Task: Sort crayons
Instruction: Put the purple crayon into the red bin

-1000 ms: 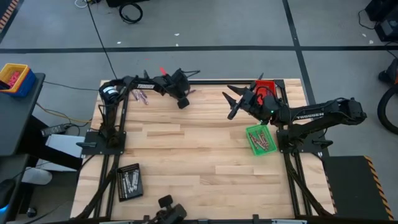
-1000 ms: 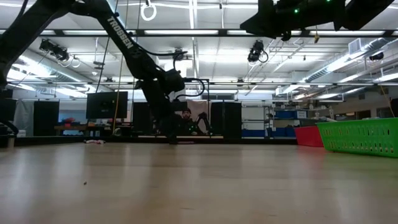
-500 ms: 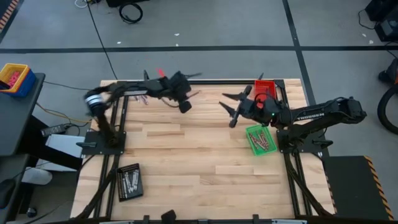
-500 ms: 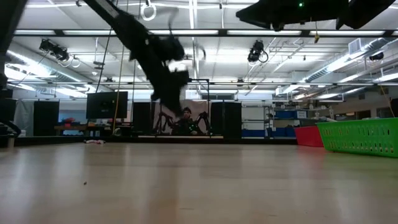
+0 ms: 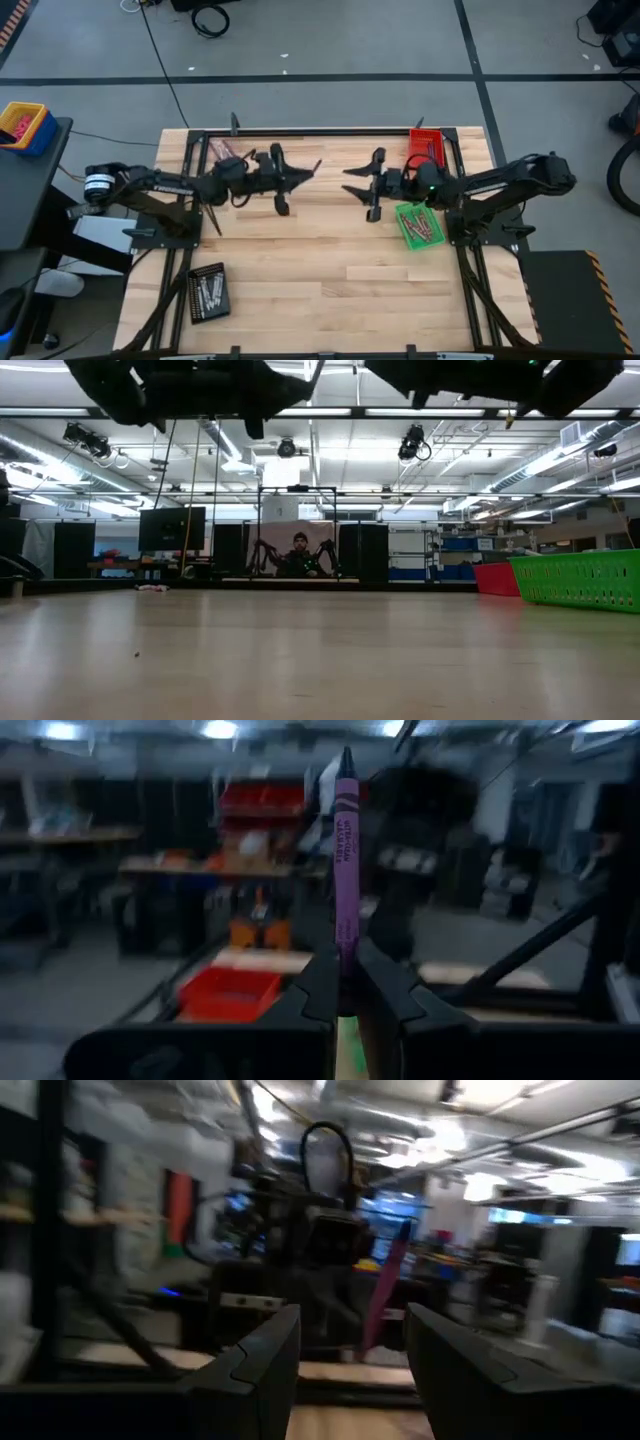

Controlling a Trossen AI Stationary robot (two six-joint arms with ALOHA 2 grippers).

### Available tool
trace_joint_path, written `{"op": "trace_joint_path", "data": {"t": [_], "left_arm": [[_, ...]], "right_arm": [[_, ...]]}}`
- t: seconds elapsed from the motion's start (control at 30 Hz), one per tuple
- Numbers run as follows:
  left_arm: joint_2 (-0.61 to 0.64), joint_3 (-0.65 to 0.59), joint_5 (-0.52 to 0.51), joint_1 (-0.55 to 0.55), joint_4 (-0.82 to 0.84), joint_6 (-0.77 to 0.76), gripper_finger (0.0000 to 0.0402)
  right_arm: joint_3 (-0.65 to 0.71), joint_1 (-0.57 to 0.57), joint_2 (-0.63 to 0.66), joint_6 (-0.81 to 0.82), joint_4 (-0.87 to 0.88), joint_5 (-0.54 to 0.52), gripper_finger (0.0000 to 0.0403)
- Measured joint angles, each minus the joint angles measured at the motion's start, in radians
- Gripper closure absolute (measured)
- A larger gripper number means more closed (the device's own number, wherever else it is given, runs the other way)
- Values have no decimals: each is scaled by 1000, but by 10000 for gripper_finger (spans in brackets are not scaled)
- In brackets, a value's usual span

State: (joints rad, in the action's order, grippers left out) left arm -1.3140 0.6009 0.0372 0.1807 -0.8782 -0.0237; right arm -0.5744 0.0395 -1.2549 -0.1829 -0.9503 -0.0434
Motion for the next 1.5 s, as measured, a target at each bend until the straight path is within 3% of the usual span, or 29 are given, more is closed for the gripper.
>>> {"op": "trace_joint_path", "data": {"t": [0.2,0.53,0.7,0.83,1.07,1.5], "left_arm": [[-54,16,-28,-112,-103,69,377],[-81,14,-99,-181,-153,114,377],[-125,14,-102,-183,-194,102,377],[-137,14,-103,-191,-196,98,377],[-132,14,-105,-207,-208,111,377],[-131,14,-99,-220,-220,130,376]], "right_arm": [[-79,-10,-200,93,-138,18,209],[-181,-57,-304,95,-188,65,224],[-213,-71,-358,94,-191,8,241],[-209,-71,-363,95,-181,-41,264],[-201,-74,-334,116,-150,-33,309],[-201,-73,-299,146,-89,24,328]]}}
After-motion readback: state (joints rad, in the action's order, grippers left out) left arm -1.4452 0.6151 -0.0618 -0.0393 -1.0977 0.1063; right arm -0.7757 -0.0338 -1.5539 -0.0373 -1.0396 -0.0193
